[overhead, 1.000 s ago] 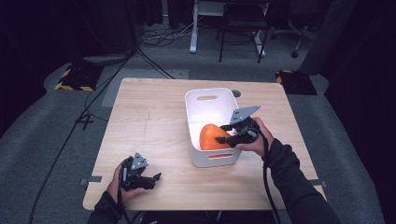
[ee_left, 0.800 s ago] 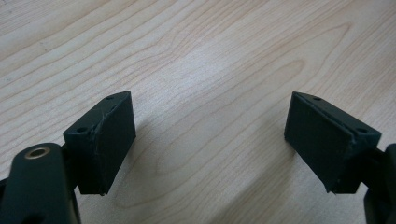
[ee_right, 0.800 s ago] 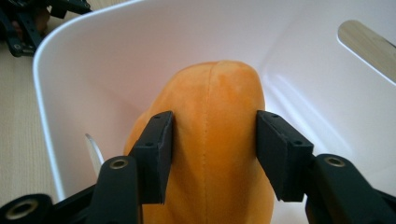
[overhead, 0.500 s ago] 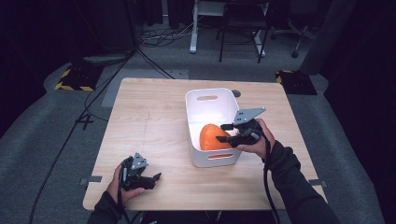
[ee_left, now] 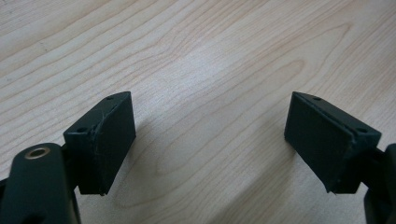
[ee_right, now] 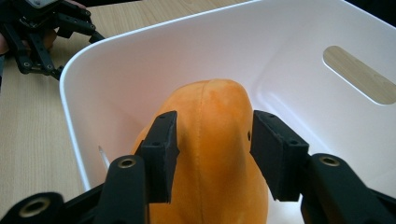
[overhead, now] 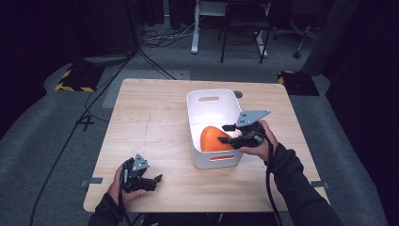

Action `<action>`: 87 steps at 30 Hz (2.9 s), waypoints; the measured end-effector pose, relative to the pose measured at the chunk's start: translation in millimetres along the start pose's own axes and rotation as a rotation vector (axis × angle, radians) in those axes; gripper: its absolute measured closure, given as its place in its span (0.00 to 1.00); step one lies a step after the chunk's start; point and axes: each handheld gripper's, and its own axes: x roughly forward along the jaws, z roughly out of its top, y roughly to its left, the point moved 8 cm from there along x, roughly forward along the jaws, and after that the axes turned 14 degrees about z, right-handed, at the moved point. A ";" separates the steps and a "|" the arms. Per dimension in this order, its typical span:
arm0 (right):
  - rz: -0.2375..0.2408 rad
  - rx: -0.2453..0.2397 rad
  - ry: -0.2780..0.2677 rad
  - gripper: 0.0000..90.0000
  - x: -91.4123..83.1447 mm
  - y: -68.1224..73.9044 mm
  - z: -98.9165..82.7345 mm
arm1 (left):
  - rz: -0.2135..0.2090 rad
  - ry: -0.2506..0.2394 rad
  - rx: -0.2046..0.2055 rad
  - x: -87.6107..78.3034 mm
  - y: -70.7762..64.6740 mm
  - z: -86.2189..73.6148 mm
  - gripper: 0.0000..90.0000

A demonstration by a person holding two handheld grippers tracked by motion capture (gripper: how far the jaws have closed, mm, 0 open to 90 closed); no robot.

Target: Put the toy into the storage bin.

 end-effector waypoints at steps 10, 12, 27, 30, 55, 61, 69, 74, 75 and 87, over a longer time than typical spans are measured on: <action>-0.025 -0.005 -0.027 0.53 -8.6 0.6 2.2 | 0.001 0.000 0.001 0.0 0.1 0.0 0.19; -0.030 -0.008 -0.028 0.52 -9.6 -0.1 2.1 | 0.001 0.000 0.001 0.0 0.1 0.0 0.19; -0.064 -0.013 -0.035 0.42 -15.7 -3.2 2.9 | 0.003 0.000 0.001 -0.1 0.3 0.0 0.19; -0.083 -0.005 -0.039 0.39 -17.8 -4.6 3.8 | 0.004 0.000 0.001 0.0 0.4 0.0 0.19; -0.195 0.041 -0.067 0.30 -49.3 -17.0 -2.1 | 0.004 0.000 0.000 0.0 0.4 0.0 0.19; -0.216 0.052 -0.075 0.30 -58.2 -20.7 -6.4 | 0.004 0.001 0.000 0.0 0.4 0.0 0.19; -0.245 0.058 -0.079 0.30 -72.2 -24.0 -13.4 | 0.004 0.001 0.000 0.0 0.4 0.0 0.19; -0.265 0.075 -0.072 0.30 -78.4 -26.2 -19.5 | 0.004 0.001 0.001 0.0 0.4 0.0 0.19; -0.269 0.073 -0.076 0.30 -80.4 -27.1 -20.4 | 0.004 0.000 0.000 0.0 0.4 0.0 0.19; -0.305 0.092 -0.074 0.30 -101.1 -29.6 -35.2 | 0.004 0.001 0.000 0.0 0.4 0.0 0.19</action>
